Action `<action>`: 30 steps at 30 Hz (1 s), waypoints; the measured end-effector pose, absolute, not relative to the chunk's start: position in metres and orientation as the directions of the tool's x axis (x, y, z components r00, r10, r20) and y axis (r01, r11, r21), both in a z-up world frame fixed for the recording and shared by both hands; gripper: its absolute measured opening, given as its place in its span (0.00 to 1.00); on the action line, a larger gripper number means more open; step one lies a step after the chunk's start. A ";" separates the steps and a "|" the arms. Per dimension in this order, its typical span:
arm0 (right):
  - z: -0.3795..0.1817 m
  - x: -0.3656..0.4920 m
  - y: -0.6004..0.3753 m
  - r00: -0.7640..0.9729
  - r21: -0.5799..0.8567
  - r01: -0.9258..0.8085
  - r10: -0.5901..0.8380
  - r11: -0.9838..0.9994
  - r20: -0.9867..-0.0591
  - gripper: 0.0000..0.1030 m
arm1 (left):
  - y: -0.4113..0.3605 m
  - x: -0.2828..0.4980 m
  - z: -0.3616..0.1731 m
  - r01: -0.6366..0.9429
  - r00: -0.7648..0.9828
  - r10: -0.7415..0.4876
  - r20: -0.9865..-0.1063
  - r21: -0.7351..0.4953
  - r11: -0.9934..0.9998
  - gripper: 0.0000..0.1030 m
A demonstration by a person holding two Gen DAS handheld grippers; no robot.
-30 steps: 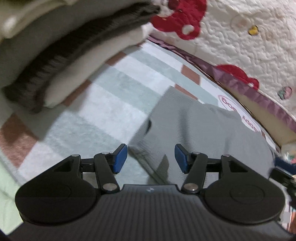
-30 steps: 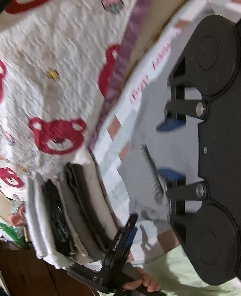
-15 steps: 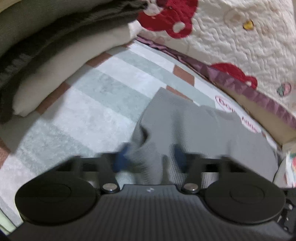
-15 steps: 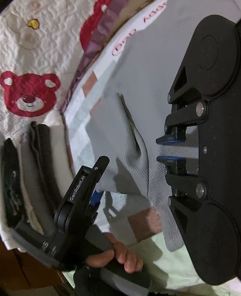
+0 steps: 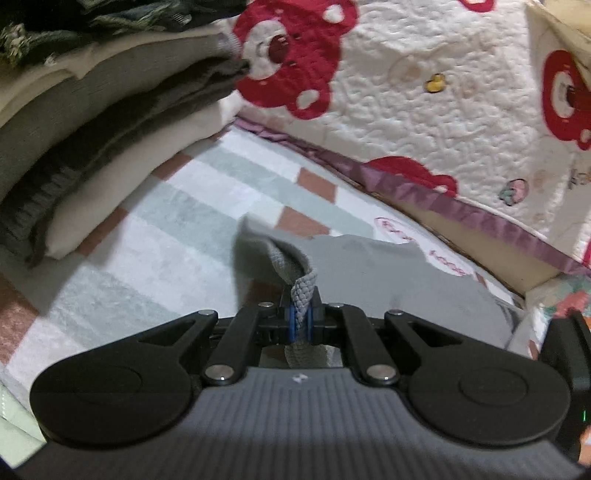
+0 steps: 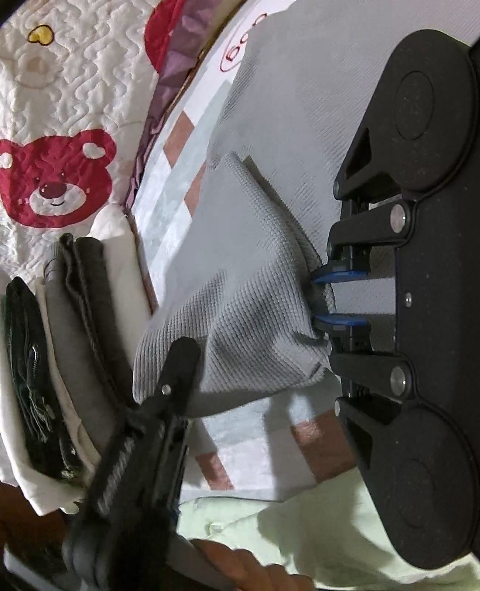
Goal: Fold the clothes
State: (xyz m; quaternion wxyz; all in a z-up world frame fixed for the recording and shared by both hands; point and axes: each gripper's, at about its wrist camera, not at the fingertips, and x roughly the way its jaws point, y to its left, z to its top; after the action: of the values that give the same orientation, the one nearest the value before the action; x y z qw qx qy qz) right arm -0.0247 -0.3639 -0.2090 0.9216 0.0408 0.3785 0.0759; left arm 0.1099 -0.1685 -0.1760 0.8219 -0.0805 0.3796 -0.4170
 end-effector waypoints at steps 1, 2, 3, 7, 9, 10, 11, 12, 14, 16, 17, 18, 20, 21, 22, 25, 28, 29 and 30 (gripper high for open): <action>-0.206 -0.026 -0.370 0.698 0.160 -0.088 0.175 0.983 -0.695 0.26 | -0.170 0.106 -0.173 0.642 0.361 -0.761 -0.539 -0.449 0.622 0.05; -0.203 -0.032 -0.380 0.704 0.185 -0.048 0.165 0.982 -0.691 0.27 | -0.173 0.102 -0.170 0.667 0.349 -0.782 -0.516 -0.449 0.595 0.05; -0.199 -0.038 -0.390 0.712 0.207 -0.001 0.146 0.978 -0.687 0.28 | -0.178 0.096 -0.166 0.700 0.327 -0.808 -0.490 -0.449 0.555 0.05; -0.189 -0.074 -0.446 0.741 0.349 0.209 0.085 0.913 -0.666 0.29 | -0.199 0.072 -0.155 0.811 0.187 -0.891 -0.414 -0.446 0.378 0.05; -0.187 -0.090 -0.465 0.748 0.383 0.267 0.061 0.884 -0.661 0.29 | -0.215 0.054 -0.156 0.848 0.091 -0.893 -0.441 -0.436 0.302 0.05; -0.187 -0.097 -0.472 0.754 0.391 0.284 0.048 0.875 -0.655 0.30 | -0.221 0.044 -0.158 0.865 0.074 -0.879 -0.471 -0.409 0.292 0.05; -0.187 -0.104 -0.477 0.760 0.399 0.298 0.037 0.867 -0.648 0.30 | -0.227 0.035 -0.162 0.883 0.060 -0.862 -0.504 -0.377 0.281 0.06; -0.188 -0.109 -0.480 0.759 0.402 0.311 0.029 0.861 -0.650 0.30 | -0.234 0.027 -0.168 0.897 0.043 -0.837 -0.546 -0.348 0.273 0.06; -0.191 -0.115 -0.483 0.751 0.402 0.332 0.019 0.853 -0.660 0.30 | -0.245 0.020 -0.182 0.901 0.011 -0.781 -0.624 -0.333 0.279 0.07; -0.195 -0.119 -0.483 0.743 0.398 0.340 0.016 0.852 -0.669 0.30 | -0.252 0.020 -0.194 0.887 -0.041 -0.731 -0.681 -0.362 0.287 0.07; -0.196 -0.119 -0.483 0.739 0.398 0.340 0.020 0.852 -0.673 0.30 | -0.253 0.020 -0.198 0.883 -0.067 -0.716 -0.695 -0.375 0.282 0.08; -0.198 -0.119 -0.483 0.735 0.398 0.341 0.023 0.852 -0.678 0.30 | -0.251 0.018 -0.198 0.888 -0.080 -0.713 -0.697 -0.374 0.265 0.08; -0.199 -0.116 -0.483 0.731 0.399 0.333 0.034 0.854 -0.682 0.30 | -0.246 0.015 -0.193 0.898 -0.098 -0.714 -0.693 -0.370 0.236 0.22; -0.199 -0.114 -0.482 0.729 0.400 0.328 0.040 0.856 -0.684 0.32 | -0.242 0.014 -0.192 0.895 -0.123 -0.710 -0.693 -0.387 0.223 0.30; -0.197 -0.114 -0.481 0.729 0.397 0.318 0.045 0.861 -0.683 0.33 | -0.238 0.016 -0.191 0.885 -0.155 -0.701 -0.696 -0.413 0.214 0.46; -0.188 -0.116 -0.478 0.735 0.387 0.283 0.061 0.878 -0.675 0.35 | -0.218 0.024 -0.187 0.849 -0.214 -0.687 -0.694 -0.481 0.221 0.49; -0.174 -0.117 -0.468 0.752 0.383 0.215 0.098 0.898 -0.652 0.44 | -0.198 0.033 -0.172 0.879 -0.113 -0.728 -0.676 -0.410 0.244 0.49; -0.169 -0.117 -0.463 0.757 0.380 0.186 0.114 0.906 -0.643 0.47 | -0.195 0.036 -0.169 0.888 -0.077 -0.737 -0.672 -0.383 0.256 0.49; -0.164 -0.117 -0.459 0.762 0.377 0.157 0.130 0.913 -0.634 0.53 | -0.193 0.039 -0.169 0.892 -0.047 -0.738 -0.673 -0.360 0.272 0.49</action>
State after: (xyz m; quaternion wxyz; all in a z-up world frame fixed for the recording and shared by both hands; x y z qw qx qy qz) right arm -0.1165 -0.4589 -0.1636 0.9153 0.2084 0.3447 -0.0073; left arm 0.0385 -0.1931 -0.1686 0.6838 0.0940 0.4101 -0.5961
